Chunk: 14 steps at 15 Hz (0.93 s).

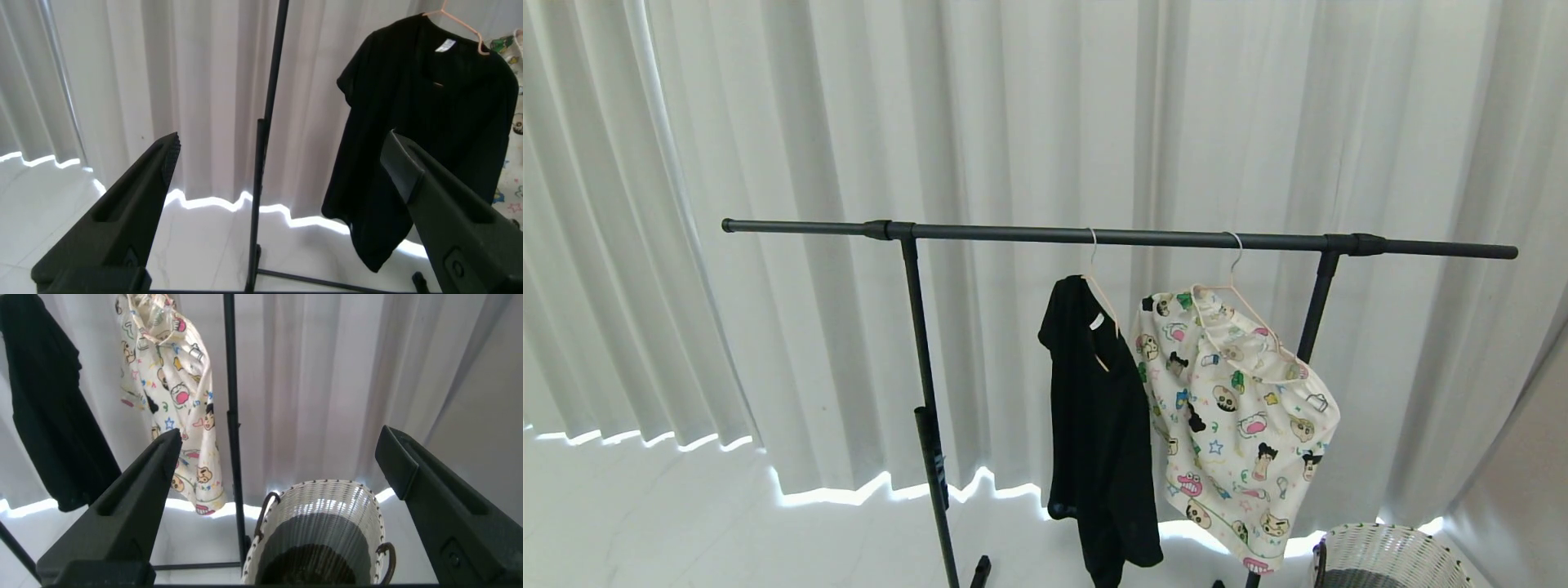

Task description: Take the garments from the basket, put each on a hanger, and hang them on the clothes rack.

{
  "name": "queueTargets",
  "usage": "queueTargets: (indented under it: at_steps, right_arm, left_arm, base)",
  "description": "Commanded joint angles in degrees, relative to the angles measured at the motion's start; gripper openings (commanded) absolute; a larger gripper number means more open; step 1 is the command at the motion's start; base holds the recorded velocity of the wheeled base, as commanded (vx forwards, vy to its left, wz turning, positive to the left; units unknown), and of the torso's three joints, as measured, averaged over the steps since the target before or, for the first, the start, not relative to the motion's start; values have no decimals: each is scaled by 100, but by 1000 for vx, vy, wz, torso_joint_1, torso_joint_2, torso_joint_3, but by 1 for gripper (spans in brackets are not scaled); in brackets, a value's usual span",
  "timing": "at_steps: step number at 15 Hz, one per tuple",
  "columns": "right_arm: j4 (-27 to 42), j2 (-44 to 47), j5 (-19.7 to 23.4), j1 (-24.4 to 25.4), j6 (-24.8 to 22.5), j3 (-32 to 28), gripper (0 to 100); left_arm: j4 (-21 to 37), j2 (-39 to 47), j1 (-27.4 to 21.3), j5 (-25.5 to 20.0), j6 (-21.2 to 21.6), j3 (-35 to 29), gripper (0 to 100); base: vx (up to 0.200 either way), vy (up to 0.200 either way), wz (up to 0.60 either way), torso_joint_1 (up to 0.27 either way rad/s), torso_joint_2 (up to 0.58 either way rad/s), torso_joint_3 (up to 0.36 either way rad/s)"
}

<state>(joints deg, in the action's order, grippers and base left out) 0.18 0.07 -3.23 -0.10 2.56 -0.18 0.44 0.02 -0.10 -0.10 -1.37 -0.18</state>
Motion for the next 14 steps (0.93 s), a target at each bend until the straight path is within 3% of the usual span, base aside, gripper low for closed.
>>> queueTargets:
  at_steps: [1, 14]
  right_arm:
    - [-1, -7, -2, 1, -1, 1, 100]
    - [-1, -7, -2, 1, -1, 1, 100]
  left_arm:
    - [0, -2, 1, 1, -4, 1, 100]
    - [0, -2, 1, 1, -4, 1, 100]
  base:
    - [0, 0, 0, 0, 0, 0]
    - [0, 0, 0, 0, 0, 0]
